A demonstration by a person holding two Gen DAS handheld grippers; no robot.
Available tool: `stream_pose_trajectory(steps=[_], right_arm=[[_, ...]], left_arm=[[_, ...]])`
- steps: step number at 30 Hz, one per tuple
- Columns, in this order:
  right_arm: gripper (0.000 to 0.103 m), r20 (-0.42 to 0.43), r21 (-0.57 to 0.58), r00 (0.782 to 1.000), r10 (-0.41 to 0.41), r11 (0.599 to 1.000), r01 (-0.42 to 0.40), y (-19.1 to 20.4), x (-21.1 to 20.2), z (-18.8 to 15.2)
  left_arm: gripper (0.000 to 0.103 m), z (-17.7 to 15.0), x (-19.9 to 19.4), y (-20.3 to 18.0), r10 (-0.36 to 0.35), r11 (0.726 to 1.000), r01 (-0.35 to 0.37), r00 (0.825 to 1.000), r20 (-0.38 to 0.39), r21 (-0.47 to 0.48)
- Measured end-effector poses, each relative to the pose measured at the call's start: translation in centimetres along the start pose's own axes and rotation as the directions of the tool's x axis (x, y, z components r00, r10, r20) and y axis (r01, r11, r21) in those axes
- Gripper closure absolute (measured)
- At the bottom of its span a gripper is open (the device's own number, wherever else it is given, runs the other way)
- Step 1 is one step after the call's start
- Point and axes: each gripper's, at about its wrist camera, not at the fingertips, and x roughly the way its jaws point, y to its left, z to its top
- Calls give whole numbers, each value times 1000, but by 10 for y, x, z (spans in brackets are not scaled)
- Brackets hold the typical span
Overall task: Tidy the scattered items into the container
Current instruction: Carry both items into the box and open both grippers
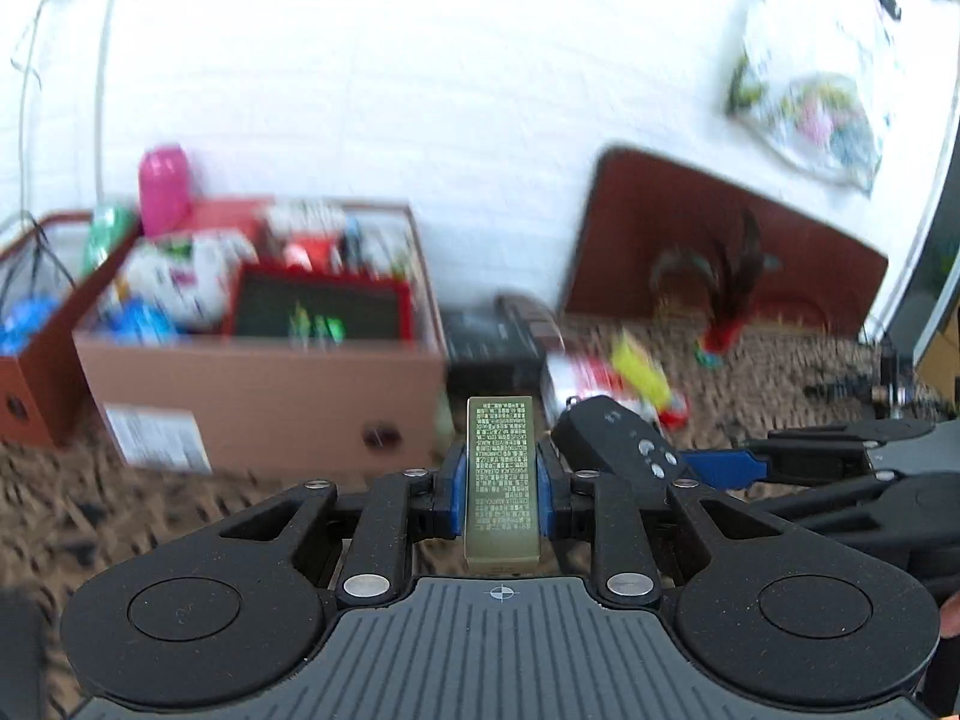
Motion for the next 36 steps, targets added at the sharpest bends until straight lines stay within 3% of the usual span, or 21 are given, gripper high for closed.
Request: stream_pose_trajectory(steps=[6,14,20,25,27,29,30,33,36], right_arm=[[48,57,-1,998,-24,1000,25,9,25,80],[48,69,37,992,-108,994,106,1,99,164],[48,91,44,984,-155,988,151,-10,160,187],[48,77,97,985,-153,985,145,-34,201,189],[47,59,98,988,-143,986,137,-39,213,186],[40,85,97,983,-165,983,157,-41,214,182],[35,106,96,976,-188,979,178,-42,211,182],[34,116,89,975,-192,979,182,-48,200,185],[34,102,81,973,-207,977,200,-48,190,181]], left_arm=[[83,71,8,35,74,997,-74,996,57,-3],[83,148,78,111,128,988,-128,992,-7,-81],[83,169,144,155,152,982,-159,986,-74,-102],[82,166,178,173,140,981,-153,984,-113,-116],[62,164,184,174,140,983,-152,983,-117,-105],[25,161,185,177,191,969,-205,975,-111,-134],[19,160,185,180,216,960,-232,970,-112,-156],[16,153,182,191,146,967,-163,984,-100,-195],[16,149,180,188,148,965,-169,982,-115,-201]])
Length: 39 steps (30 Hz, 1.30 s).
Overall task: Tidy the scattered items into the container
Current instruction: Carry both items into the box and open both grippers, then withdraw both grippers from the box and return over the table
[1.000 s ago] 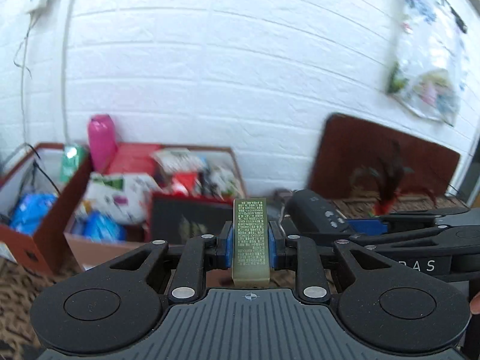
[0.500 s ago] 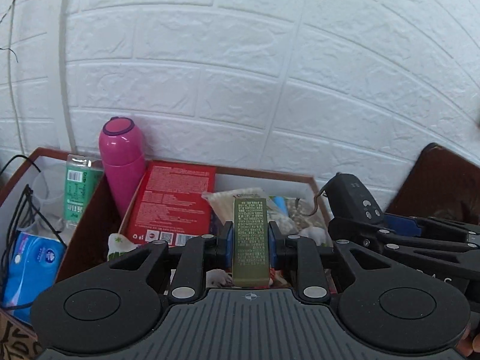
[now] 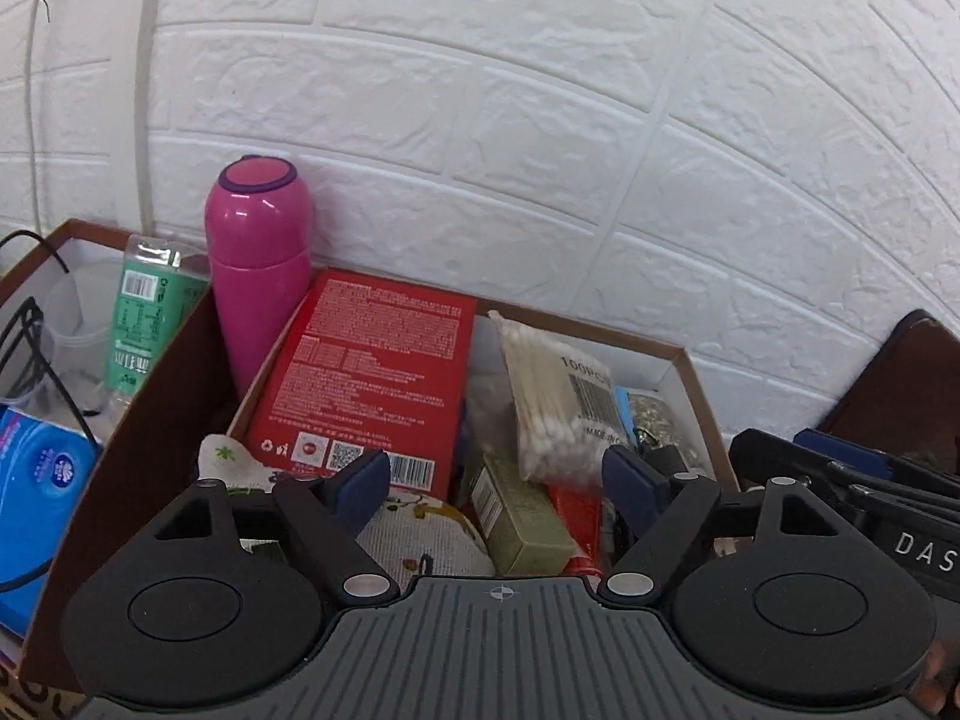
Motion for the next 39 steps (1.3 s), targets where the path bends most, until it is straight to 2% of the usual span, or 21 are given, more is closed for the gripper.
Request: stream_pose_trajectory(steps=[2,5,10,11,13,15,18,22,33,39], right_arm=[[34,-23,-5,1000,-1,1000,1,1,-5,-5],[45,-59,-52,998,3,999,-6,6,-11,-15],[47,-86,-85,996,14,996,-21,15,-22,-22],[44,-91,-87,996,26,996,-34,16,-25,-22],[31,-89,-109,995,36,993,-45,21,-35,-22],[18,-71,-138,997,18,990,-28,26,-46,-23],[2,-58,-176,998,10,984,-20,28,-63,-27],[2,-50,-227,998,25,973,-36,33,-91,-42],[1,-11,-334,998,54,941,-54,46,-170,-90],[0,5,-358,998,57,932,-52,43,-204,-107]], left_arm=[[14,-4,-4,-5,3,1000,-4,1000,1,25],[11,-8,-12,-13,18,999,-18,1000,2,45],[3,-15,-29,-25,34,995,-34,999,4,93],[0,-17,-34,-28,40,994,-41,999,11,98],[0,-21,-43,-30,51,994,-54,998,31,95],[0,-26,-54,-33,53,995,-56,998,40,80],[0,-36,-71,-41,76,994,-78,997,35,73],[0,-61,-103,-59,105,988,-115,990,96,105],[0,-119,-155,-106,41,987,-56,994,100,152],[0,-142,-178,-128,48,980,-73,990,132,187]])
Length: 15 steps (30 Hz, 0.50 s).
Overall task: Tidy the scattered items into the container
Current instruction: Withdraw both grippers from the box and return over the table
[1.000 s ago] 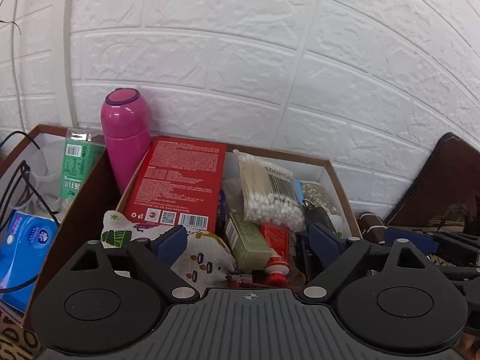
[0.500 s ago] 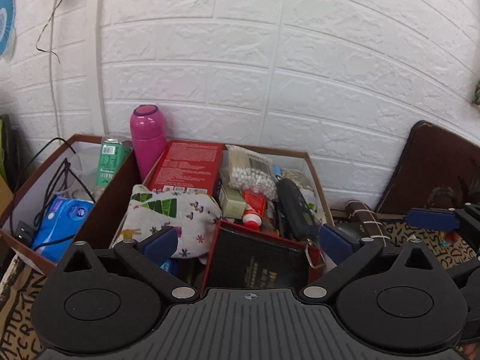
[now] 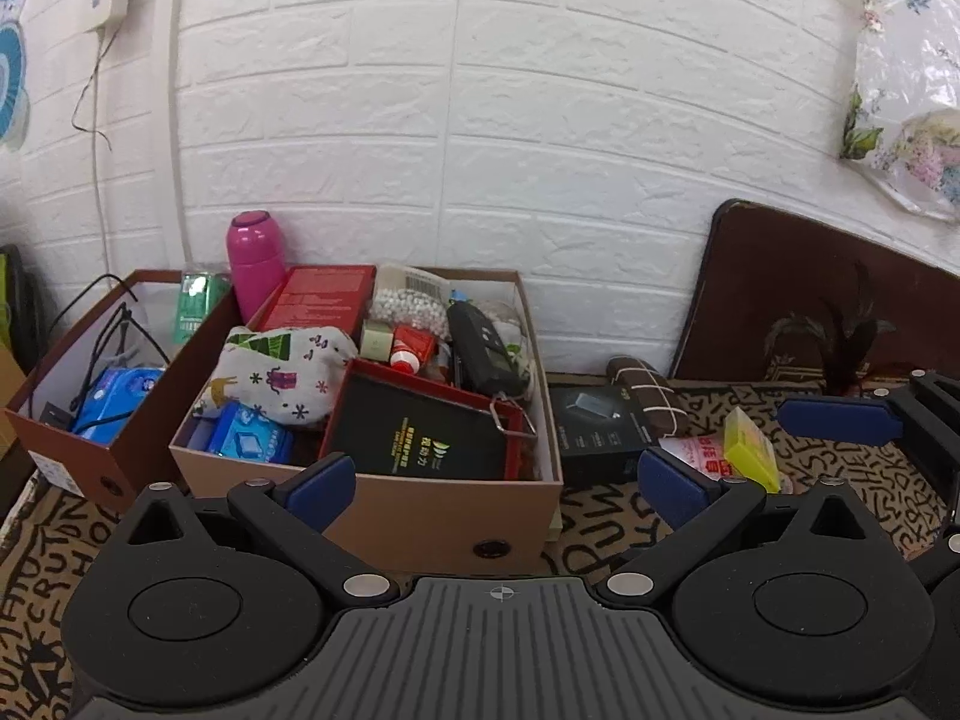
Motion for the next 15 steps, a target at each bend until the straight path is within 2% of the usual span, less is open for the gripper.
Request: stream_pose_trajectory(steps=[15], right_arm=[[0,19,-16,1000,-16,1000,16,0,-37,-22]], left_arm=[[0,-17,-28,-29,12,999,-12,1000,22,34]])
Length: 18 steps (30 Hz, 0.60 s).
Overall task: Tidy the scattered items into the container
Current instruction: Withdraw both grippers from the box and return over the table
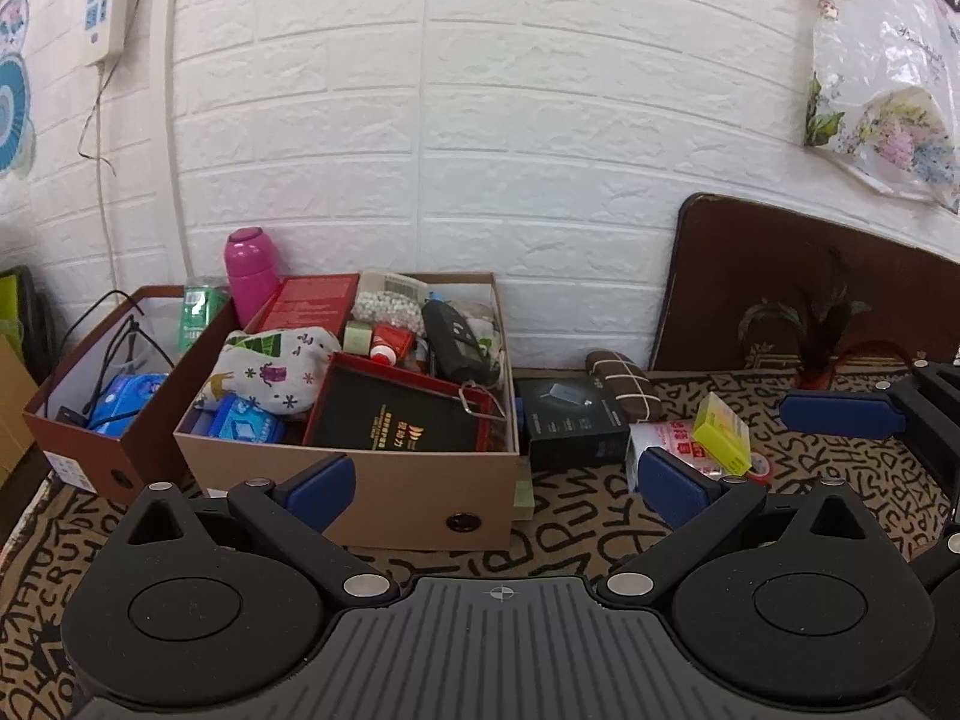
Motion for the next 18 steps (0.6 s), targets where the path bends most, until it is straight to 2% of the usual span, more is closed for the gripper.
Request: stream_pose_trajectory(steps=[4,8,14,18], right_arm=[[0,7,6,1000,-3,1000,3,-1,-8,-8],[0,8,8,1000,-16,1000,16,-5,-15,-36],[1,-135,8,987,-83,996,85,-29,2,-96],[1,-196,10,963,-184,982,189,-57,11,-123]], left_arm=[[0,-9,-1,-5,-34,999,34,999,-7,-5],[0,-37,12,-16,-89,996,89,995,-50,-3],[0,-83,57,-43,-123,991,131,978,-168,34],[0,-94,84,-50,-182,983,182,961,-206,-19]])
